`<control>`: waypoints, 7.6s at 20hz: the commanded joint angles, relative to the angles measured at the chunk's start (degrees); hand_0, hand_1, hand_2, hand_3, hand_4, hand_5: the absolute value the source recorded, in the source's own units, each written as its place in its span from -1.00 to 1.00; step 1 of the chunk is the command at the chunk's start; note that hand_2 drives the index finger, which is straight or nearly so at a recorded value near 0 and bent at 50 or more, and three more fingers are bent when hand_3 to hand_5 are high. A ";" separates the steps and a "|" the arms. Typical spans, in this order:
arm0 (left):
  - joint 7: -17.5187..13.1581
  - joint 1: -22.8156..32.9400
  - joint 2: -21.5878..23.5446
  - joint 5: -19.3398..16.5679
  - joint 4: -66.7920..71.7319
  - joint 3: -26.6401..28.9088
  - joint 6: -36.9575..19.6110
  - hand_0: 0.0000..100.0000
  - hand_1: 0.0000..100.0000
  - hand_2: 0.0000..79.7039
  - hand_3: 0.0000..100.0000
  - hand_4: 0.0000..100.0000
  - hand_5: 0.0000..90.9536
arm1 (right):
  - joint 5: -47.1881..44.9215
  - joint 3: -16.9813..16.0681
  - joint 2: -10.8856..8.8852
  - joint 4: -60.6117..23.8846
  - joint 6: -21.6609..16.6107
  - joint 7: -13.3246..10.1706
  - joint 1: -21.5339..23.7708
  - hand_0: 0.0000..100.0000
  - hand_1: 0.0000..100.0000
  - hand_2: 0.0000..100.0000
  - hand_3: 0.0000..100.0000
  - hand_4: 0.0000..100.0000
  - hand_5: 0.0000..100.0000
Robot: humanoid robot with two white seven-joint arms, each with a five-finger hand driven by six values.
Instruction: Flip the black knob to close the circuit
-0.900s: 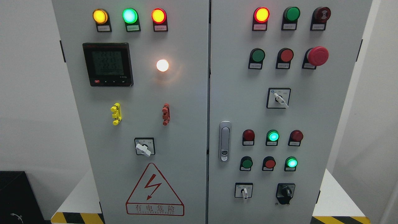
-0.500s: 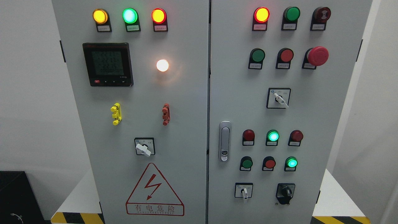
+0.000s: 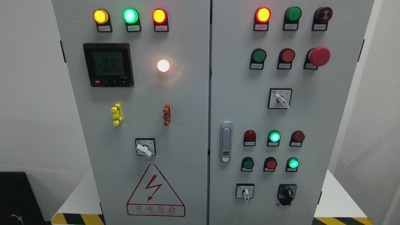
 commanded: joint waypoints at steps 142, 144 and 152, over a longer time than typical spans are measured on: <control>0.05 0.00 0.00 -1.23 1.23 -1.14 -0.23 -1.00 -1.00 -1.00 -1.00 -1.00 -1.00 | 70.96 -8.25 -4.70 -84.39 30.72 -9.09 -24.78 -1.00 -0.71 0.57 0.91 0.55 0.58; 0.05 0.00 0.00 -1.23 1.23 -1.14 -0.23 -1.00 -1.00 -1.00 -1.00 -1.00 -1.00 | 70.88 -8.33 -5.13 -84.39 30.81 -9.01 -24.87 -1.00 -0.71 0.57 0.91 0.55 0.58; 0.05 0.00 0.00 -1.23 1.23 -1.23 -0.31 -1.00 -1.00 -1.00 -1.00 -1.00 -1.00 | 70.61 -8.51 -5.57 -84.57 31.69 -8.21 -25.13 -1.00 -0.71 0.57 0.90 0.55 0.59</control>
